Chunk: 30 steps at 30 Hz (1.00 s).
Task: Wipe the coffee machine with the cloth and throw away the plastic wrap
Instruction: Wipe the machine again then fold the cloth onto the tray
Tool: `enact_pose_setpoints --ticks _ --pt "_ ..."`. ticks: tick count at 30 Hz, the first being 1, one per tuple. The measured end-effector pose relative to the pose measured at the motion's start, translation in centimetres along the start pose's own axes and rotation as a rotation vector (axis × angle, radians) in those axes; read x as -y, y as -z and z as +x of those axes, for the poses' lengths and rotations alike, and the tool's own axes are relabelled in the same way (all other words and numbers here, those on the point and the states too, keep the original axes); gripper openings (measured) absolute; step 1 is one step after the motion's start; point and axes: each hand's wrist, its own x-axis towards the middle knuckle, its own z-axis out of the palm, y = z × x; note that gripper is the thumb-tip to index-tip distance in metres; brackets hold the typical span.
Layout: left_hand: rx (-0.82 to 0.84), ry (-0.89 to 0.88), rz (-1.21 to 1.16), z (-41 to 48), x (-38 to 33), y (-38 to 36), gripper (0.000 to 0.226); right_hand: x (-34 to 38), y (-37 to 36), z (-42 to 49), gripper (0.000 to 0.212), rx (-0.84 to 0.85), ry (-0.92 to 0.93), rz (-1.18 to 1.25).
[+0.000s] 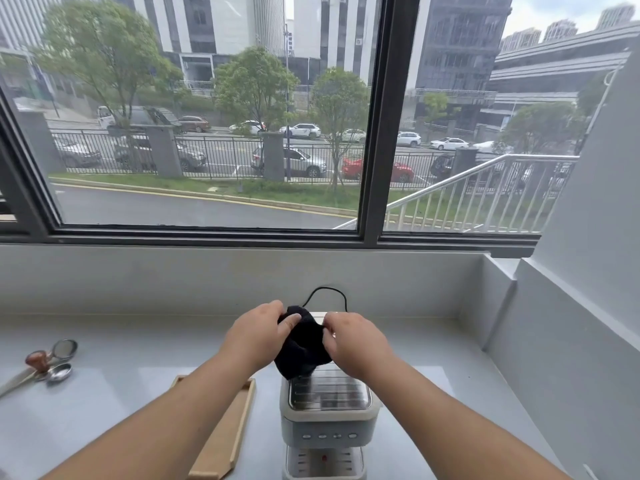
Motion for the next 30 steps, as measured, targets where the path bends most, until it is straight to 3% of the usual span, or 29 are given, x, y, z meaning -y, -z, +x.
enact_pose_setpoints --ticks 6,10,16,21,26,30 --pt "0.042 -0.005 -0.004 0.5 2.9 2.4 0.045 3.5 1.1 2.5 0.019 -0.12 -0.13 0.274" --pt "0.104 0.004 0.016 0.6 5.3 4.1 0.03 5.6 1.8 4.3 0.017 -0.201 -0.122 0.445" --pt "0.092 0.065 -0.046 0.5 8.7 6.1 0.013 9.8 0.4 6.8 0.02 -0.165 -0.063 0.631" --pt "0.121 0.105 -0.094 0.0 11.8 7.6 0.028 13.1 -1.5 8.8 0.02 -0.112 0.013 0.675" --pt "0.185 0.175 -0.136 -0.1 15.4 9.2 0.019 15.2 -3.1 10.7 0.023 0.004 0.026 0.57" --pt "0.265 0.275 -0.485 -0.4 18.1 10.4 0.023 16.8 -4.3 12.2 0.033 0.07 0.023 0.424"
